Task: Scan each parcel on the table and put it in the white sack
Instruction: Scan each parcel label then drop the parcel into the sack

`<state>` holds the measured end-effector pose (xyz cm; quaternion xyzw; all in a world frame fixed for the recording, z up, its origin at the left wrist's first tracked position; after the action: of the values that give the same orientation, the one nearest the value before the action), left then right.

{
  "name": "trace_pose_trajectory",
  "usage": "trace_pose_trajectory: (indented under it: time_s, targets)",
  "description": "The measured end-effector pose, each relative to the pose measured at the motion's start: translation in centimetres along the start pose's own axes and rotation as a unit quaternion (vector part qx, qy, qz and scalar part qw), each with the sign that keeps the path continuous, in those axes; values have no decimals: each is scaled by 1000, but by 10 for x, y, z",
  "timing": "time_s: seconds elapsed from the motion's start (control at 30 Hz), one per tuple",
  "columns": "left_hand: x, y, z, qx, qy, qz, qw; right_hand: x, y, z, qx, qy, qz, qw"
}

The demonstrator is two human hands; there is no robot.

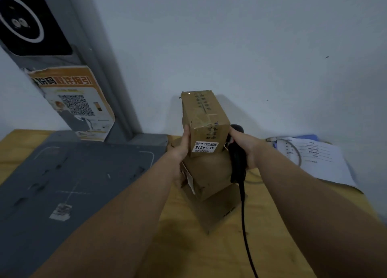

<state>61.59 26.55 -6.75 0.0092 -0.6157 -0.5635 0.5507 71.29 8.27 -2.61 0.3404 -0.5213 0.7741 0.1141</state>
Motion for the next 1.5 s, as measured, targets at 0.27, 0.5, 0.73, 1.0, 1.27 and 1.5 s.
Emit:
trace_pose_trajectory:
  time_s: [0.27, 0.5, 0.73, 1.0, 1.27, 1.5]
  targets:
    - [103, -53, 44, 27, -66, 17, 997, 68, 62, -17, -25, -1, -32, 999]
    - [160, -121, 92, 34, -81, 24, 996, 151, 138, -22, -10, -2, -66, 998]
    - [210, -181, 132, -21, -171, 26, 985, 224, 212, -18, -34, -38, -88, 995]
    - [230, -176, 150, -104, -110, 36, 988, 266, 242, -32, -79, -49, -27, 995]
    - [260, -167, 173, -117, 9, -205, 972, 282, 261, -56, -76, 19, 26, 997]
    - [289, -185, 176, -56, -16, -224, 973, 311, 255, -74, -176, 16, 39, 984]
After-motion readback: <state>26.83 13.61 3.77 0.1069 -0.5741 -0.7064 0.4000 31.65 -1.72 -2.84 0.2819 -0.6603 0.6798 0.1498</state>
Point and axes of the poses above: each hand's wrist, its own x-axis away from the middle knuckle, its own z-axis out of the back of the hand, y = z × x, the point moved 9 cm from there along -x, towards the middle knuckle, and after that the axes turned 12 degrees about y, right-handed, at the moved point
